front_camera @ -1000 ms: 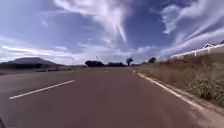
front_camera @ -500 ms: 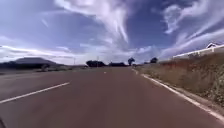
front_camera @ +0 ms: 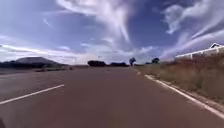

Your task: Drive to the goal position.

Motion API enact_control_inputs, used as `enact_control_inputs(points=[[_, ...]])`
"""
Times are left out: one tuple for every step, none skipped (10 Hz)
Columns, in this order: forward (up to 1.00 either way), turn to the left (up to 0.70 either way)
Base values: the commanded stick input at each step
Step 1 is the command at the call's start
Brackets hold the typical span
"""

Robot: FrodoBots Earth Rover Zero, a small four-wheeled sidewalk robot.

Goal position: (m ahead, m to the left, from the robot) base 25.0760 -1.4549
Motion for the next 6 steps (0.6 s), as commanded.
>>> enact_control_inputs(points=[[1.00, -0.39], [1.00, -0.38], [1.00, -0.37], [1.00, 0.00], [1.00, 0.00], [1.00, 0.00]])
